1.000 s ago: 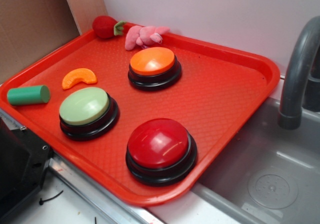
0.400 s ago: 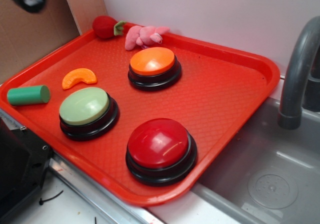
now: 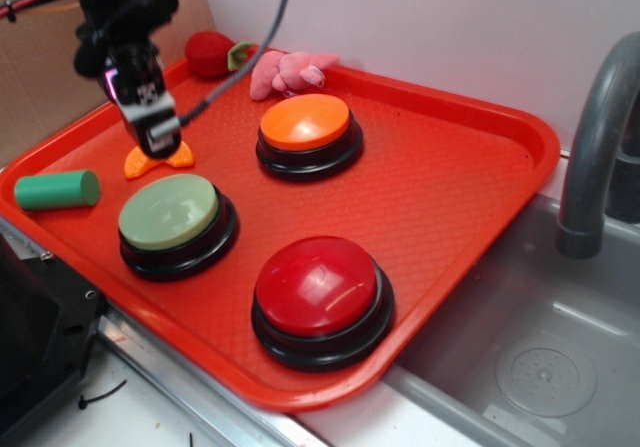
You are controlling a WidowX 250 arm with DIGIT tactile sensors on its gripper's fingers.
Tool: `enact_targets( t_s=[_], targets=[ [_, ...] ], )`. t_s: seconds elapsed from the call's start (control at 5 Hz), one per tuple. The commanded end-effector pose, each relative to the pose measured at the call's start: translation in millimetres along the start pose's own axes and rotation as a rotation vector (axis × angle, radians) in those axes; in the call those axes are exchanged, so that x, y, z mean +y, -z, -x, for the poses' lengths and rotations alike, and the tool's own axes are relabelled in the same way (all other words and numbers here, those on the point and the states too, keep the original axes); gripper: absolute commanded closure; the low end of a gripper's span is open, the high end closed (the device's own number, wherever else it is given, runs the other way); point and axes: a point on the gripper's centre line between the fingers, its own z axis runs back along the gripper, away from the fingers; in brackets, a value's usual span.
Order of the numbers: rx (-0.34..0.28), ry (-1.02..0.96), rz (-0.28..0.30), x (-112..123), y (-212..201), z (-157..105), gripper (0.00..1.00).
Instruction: Push the green button.
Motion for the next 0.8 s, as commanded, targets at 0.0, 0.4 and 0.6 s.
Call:
enact_targets(
  t_s=[0.0, 0.4, 0.6],
  targets=[
    [-0.041, 0.065, -0.012, -20, 16, -5, 0.0],
    [-0.01, 0.079, 0.025, -27, 33, -2, 0.0],
    [0.038, 0.084, 0.018, -29, 42, -4, 0.0]
  ],
)
